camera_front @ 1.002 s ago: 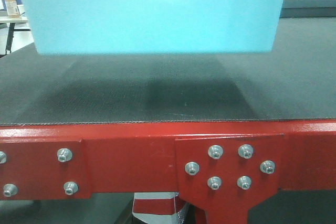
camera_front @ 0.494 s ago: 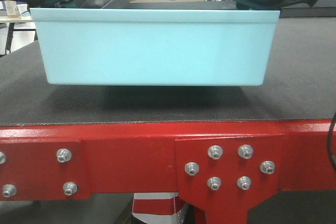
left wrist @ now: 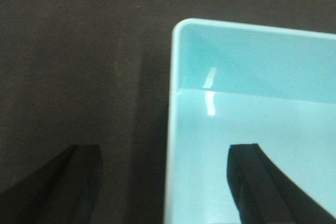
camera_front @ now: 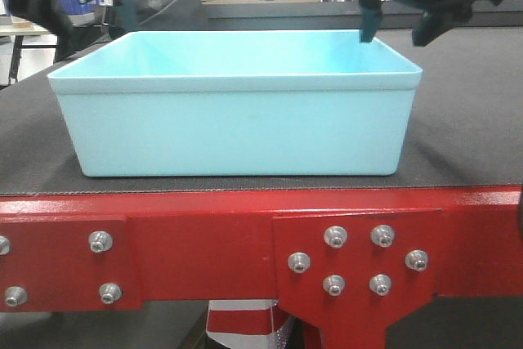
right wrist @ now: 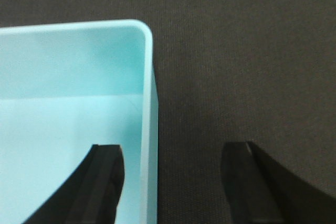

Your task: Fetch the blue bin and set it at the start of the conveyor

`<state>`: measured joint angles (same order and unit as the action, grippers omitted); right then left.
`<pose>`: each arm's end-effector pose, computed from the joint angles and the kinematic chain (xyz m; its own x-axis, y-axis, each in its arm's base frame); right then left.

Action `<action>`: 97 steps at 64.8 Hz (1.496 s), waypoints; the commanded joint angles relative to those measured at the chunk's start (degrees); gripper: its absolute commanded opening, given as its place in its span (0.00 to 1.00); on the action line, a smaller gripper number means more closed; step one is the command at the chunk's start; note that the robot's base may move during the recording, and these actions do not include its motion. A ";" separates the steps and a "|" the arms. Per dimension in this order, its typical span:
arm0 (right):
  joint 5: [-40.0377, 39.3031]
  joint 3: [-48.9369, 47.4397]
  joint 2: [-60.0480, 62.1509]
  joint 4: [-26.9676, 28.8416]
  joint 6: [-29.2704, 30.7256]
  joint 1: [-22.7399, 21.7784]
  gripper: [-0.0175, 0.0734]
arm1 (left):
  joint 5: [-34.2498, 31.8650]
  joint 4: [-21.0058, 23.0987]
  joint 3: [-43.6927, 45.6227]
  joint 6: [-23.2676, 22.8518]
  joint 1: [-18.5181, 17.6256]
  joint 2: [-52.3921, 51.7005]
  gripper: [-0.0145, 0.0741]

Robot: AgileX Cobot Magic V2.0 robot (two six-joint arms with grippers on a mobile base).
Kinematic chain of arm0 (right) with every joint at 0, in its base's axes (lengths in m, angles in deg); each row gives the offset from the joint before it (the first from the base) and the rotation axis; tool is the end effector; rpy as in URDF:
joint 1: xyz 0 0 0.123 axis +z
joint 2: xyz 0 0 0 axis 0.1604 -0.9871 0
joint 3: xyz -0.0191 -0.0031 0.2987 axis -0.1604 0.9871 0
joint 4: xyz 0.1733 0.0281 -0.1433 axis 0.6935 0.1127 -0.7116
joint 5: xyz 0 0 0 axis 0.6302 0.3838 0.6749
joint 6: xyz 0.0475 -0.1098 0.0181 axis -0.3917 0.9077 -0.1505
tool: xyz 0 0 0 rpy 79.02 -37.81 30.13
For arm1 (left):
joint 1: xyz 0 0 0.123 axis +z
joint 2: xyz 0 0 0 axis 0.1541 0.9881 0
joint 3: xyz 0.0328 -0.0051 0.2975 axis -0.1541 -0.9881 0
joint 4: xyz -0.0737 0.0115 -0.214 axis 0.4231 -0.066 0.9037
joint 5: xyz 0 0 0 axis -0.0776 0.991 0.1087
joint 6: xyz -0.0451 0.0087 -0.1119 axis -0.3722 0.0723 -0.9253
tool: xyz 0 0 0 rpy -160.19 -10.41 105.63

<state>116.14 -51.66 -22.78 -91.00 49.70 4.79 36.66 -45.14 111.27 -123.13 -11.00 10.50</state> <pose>0.3974 0.0809 0.2803 -0.6924 0.1857 -0.6972 0.1109 0.9822 0.1515 0.3822 -0.1021 0.2950 -0.6661 -0.0887 -0.7406 -0.0810 0.9956 -0.0463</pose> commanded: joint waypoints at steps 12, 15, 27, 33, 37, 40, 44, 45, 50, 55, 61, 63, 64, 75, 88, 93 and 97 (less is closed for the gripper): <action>0.97 -0.37 8.66 -1.66 0.77 -0.09 0.48 | 1.84 -0.21 2.83 -0.43 0.20 -6.76 0.48; 2.24 -0.37 10.13 -1.66 1.16 0.01 0.42 | 2.15 1.06 2.83 -0.43 0.20 -8.50 0.43; 4.04 2.21 13.60 -1.66 1.17 0.50 0.00 | 2.26 3.28 -0.06 -0.01 0.20 -14.38 0.04; 1.14 6.12 15.72 -1.78 1.17 0.86 0.01 | -1.14 3.28 -4.60 -0.01 0.20 -16.59 0.04; -3.48 10.14 18.62 -1.78 1.17 0.99 0.01 | -3.78 3.81 -8.58 -0.01 0.20 -18.64 0.04; -6.24 13.21 20.54 -1.78 1.17 0.99 0.01 | -6.68 4.34 -11.79 -0.01 0.20 -20.33 0.04; -10.27 16.79 23.85 -1.78 1.17 0.99 0.01 | -11.34 4.40 -16.26 -0.01 0.20 -22.82 0.04; -11.19 17.73 24.62 -1.78 1.17 0.99 0.01 | -12.54 4.40 -17.31 -0.01 0.20 -23.40 0.04; -15.94 22.88 29.07 -1.78 1.17 0.99 0.01 | -18.84 4.40 -23.17 -0.01 0.20 -26.86 0.04; -20.12 28.40 33.93 -1.93 1.17 0.99 0.01 | -26.02 4.40 -29.66 -0.01 0.20 -30.96 0.04; -24.55 34.79 39.15 -3.44 1.17 0.99 0.01 | -32.63 3.96 -36.29 -0.01 0.20 -35.77 0.04; -25.84 36.97 41.20 -4.09 1.17 0.99 0.01 | -34.19 3.66 -38.54 -0.01 0.20 -37.68 0.04; -26.21 37.80 42.07 -4.22 1.17 0.99 0.01 | -34.63 3.39 -39.38 -0.01 0.20 -38.46 0.04; -28.32 46.89 53.99 -4.22 1.17 0.99 0.01 | -35.01 2.64 -47.73 -0.01 0.20 -50.16 0.04; -28.21 51.28 65.76 -4.22 1.17 0.99 0.01 | -33.99 2.64 -50.92 -0.01 0.20 -64.53 0.04; -28.09 51.28 69.02 -4.22 1.17 0.99 0.01 | -33.99 2.64 -50.94 -0.01 0.20 -68.31 0.04; -28.59 51.28 70.86 -4.22 1.17 0.99 0.01 | -33.99 2.64 -50.94 -0.01 0.20 -70.81 0.04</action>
<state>89.14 -0.51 45.47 -94.73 50.40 5.75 3.74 -42.34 60.35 -123.13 -11.00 -57.53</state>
